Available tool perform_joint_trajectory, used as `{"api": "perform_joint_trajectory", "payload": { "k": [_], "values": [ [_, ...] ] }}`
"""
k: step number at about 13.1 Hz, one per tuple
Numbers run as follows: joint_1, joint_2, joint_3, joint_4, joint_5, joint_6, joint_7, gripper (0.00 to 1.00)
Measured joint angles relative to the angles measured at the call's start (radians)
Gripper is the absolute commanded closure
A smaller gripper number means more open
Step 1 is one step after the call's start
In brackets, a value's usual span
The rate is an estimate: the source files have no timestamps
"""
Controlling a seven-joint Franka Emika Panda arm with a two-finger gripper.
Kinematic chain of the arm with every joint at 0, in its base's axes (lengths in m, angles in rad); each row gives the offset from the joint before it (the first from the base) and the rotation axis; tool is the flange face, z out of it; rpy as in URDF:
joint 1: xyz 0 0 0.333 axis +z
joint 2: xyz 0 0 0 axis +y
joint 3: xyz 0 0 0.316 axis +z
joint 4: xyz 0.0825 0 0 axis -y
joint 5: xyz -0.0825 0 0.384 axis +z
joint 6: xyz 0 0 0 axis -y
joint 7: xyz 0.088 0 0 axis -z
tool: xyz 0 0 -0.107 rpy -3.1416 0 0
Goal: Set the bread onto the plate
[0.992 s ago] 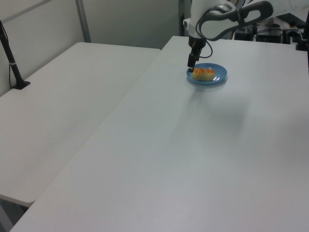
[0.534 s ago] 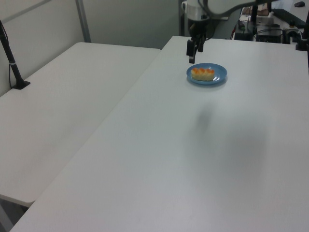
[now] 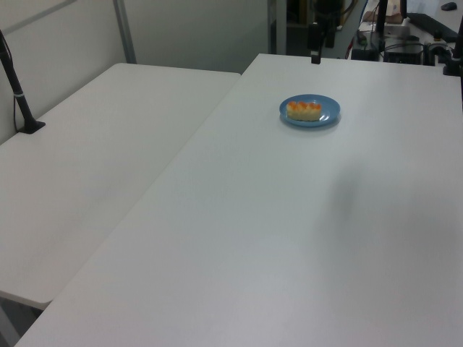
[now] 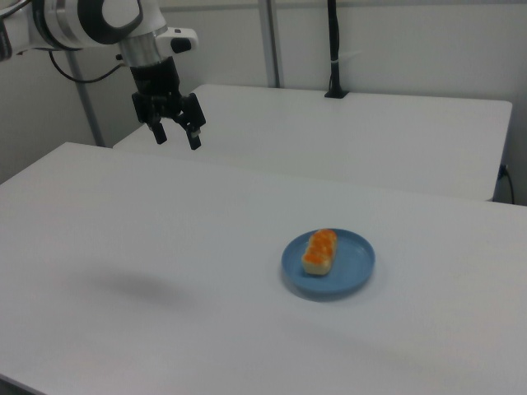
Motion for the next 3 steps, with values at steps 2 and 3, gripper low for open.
{"api": "perform_joint_trajectory", "payload": {
  "k": [2,3],
  "values": [
    [-0.008,-0.01,-0.001,-0.013,0.0,0.0,0.0,0.0],
    [-0.008,-0.01,-0.003,-0.016,0.0,0.0,0.0,0.0]
  ]
}}
